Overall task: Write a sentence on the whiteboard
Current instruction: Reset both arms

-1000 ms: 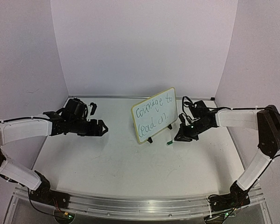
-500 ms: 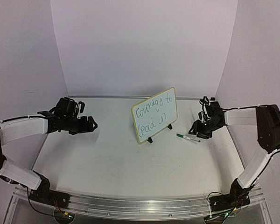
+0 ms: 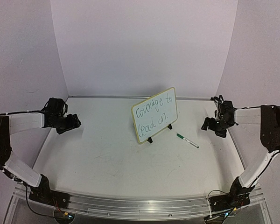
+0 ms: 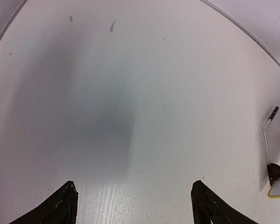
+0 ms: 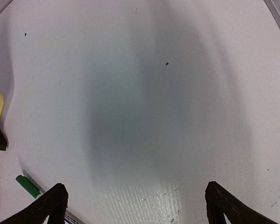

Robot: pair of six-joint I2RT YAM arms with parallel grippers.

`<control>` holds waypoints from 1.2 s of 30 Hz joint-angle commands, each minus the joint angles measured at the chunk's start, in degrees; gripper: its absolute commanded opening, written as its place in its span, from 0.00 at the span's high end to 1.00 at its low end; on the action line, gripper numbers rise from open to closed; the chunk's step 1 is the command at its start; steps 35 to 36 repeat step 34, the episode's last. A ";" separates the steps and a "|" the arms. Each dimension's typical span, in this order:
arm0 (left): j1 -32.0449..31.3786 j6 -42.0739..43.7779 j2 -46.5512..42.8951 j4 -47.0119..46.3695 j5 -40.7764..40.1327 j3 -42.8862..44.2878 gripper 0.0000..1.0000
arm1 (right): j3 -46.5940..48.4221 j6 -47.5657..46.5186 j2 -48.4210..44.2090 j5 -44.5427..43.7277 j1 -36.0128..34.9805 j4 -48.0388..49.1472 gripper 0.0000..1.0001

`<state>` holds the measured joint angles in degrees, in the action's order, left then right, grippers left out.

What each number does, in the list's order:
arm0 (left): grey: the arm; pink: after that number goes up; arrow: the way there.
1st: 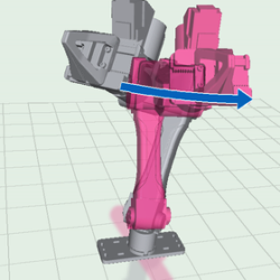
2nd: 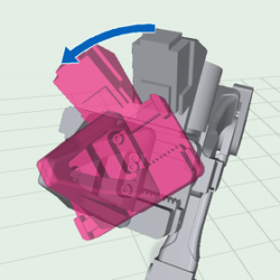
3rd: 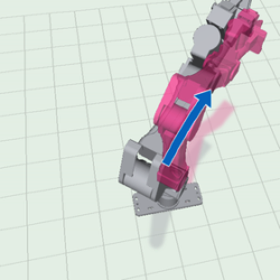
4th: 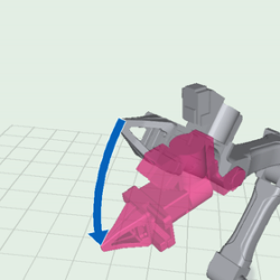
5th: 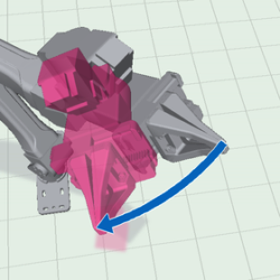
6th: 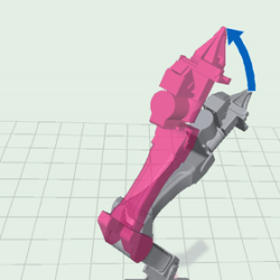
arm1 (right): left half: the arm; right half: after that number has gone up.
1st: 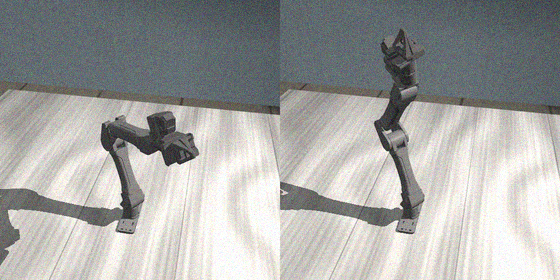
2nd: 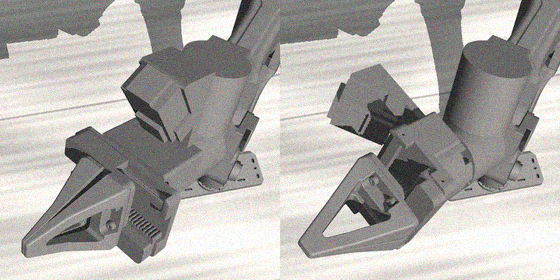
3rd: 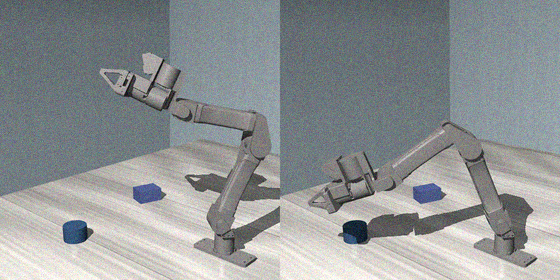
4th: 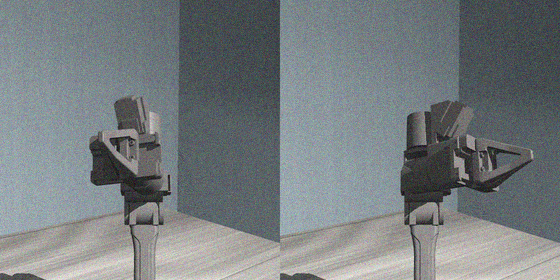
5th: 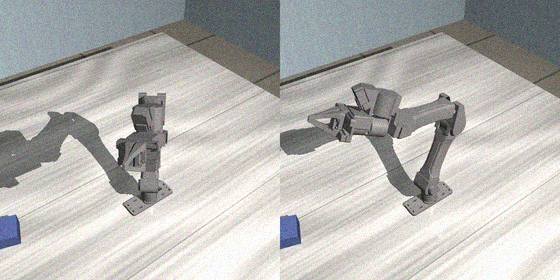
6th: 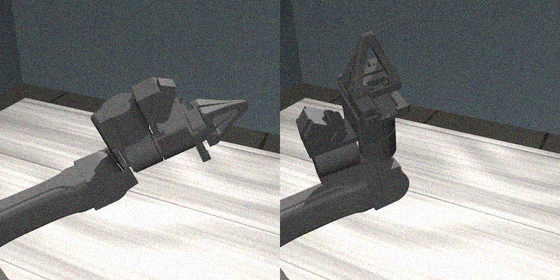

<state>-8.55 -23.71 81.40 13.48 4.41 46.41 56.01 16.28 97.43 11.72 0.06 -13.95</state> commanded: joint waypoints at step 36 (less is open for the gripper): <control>7.76 10.50 -18.01 -32.23 -25.25 -24.95 0.09 | -36.07 -7.85 -31.07 -13.50 6.17 43.78 0.02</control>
